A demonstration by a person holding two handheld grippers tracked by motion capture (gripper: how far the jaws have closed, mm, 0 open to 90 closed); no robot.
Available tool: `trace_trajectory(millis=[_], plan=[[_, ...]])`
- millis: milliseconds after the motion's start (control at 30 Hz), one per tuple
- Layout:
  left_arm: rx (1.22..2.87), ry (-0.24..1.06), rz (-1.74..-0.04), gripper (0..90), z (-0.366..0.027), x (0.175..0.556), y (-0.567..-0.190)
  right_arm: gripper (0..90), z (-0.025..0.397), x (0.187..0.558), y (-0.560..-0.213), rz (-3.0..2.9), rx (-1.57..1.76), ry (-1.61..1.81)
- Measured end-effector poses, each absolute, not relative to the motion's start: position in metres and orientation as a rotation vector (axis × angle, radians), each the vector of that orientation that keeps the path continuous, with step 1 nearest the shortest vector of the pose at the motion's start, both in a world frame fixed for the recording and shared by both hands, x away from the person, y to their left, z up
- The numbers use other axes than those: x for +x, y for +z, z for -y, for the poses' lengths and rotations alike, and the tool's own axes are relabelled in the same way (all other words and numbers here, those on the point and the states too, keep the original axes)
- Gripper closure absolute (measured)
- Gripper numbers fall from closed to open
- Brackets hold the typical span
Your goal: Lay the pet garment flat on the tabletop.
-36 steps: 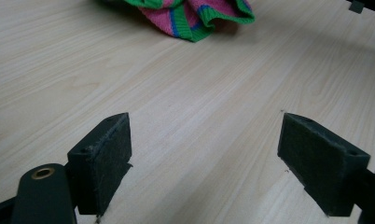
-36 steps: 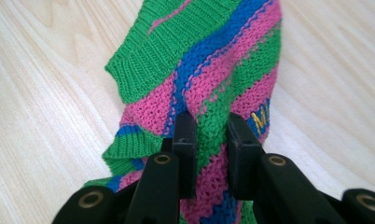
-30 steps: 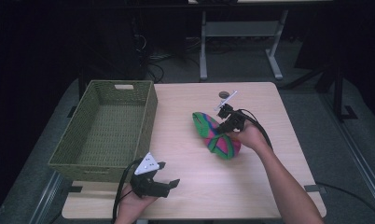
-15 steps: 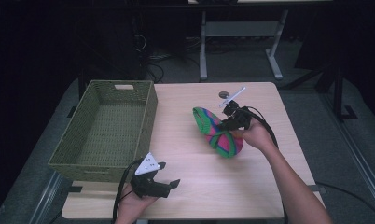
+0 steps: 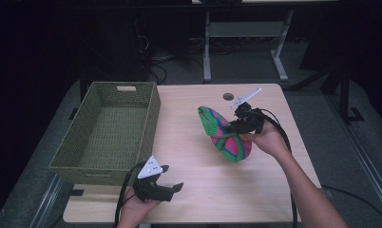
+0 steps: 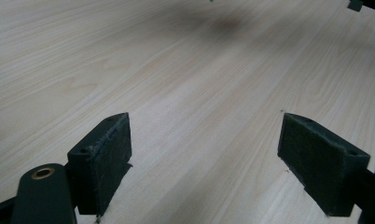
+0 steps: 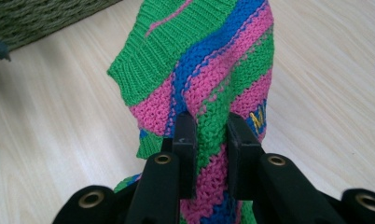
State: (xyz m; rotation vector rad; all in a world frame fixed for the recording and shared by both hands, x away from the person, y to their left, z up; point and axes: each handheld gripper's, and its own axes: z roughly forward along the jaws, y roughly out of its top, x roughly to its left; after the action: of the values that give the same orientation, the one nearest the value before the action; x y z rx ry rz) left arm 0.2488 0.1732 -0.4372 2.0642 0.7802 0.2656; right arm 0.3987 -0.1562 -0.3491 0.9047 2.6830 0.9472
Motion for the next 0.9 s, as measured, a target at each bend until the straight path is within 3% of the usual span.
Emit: trace_trajectory(millis=[900], plan=[[2.054, 0.269, -0.785, 17.0, -0.173, 0.247, -0.436, 76.1, 0.162, 0.344, -0.34, -2.69, 0.775, 0.952]])
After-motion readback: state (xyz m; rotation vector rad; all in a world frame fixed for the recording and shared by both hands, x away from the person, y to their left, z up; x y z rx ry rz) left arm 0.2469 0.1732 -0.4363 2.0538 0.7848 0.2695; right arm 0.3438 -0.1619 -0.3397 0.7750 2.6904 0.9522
